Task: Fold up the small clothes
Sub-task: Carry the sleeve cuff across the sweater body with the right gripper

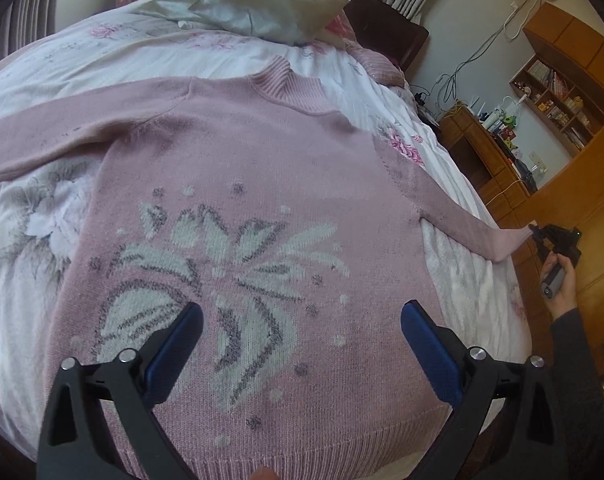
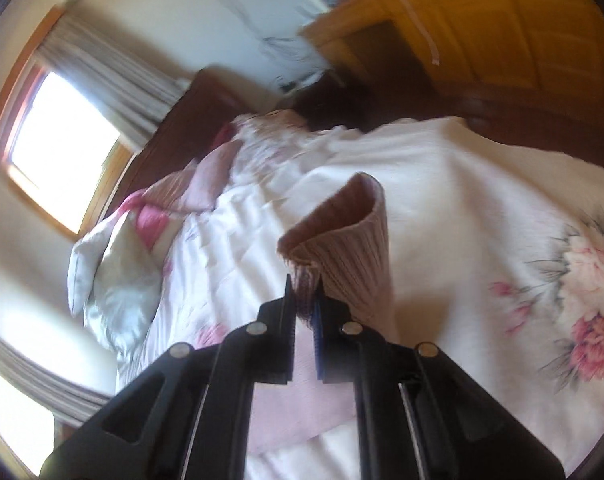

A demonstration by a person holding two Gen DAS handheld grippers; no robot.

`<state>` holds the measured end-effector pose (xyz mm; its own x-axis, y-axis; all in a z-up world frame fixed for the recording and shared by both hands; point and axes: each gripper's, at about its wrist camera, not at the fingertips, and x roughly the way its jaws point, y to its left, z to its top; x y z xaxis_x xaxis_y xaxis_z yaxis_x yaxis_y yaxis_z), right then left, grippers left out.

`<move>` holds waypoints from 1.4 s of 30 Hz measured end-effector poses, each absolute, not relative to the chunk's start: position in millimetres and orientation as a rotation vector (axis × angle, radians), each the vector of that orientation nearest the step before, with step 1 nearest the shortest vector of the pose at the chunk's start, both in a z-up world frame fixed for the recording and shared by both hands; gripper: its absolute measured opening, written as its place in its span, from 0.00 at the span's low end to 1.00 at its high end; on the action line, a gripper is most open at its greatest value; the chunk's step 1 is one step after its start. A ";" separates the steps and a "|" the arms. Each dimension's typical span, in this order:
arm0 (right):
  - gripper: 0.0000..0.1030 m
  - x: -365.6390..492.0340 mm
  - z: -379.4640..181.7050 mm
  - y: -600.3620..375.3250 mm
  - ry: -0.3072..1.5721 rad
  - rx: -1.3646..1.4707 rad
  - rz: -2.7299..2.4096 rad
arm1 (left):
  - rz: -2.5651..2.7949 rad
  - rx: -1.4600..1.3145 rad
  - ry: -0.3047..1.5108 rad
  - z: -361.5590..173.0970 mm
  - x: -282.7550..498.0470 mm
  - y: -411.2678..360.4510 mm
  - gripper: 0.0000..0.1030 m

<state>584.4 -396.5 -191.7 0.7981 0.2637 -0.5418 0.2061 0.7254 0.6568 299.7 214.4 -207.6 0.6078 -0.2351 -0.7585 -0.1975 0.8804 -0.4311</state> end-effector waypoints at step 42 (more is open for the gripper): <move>0.49 459.1 -262.2 -38.5 0.949 0.331 0.475 | -0.412 -0.998 1.198 -307.9 600.0 163.3 0.96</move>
<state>459.1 -38.5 -262.2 0.4925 0.5251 -0.6940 -0.2417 0.8487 0.4705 600.0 163.3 -307.9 0.3571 -0.7342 -0.5774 -0.2235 0.5331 -0.8160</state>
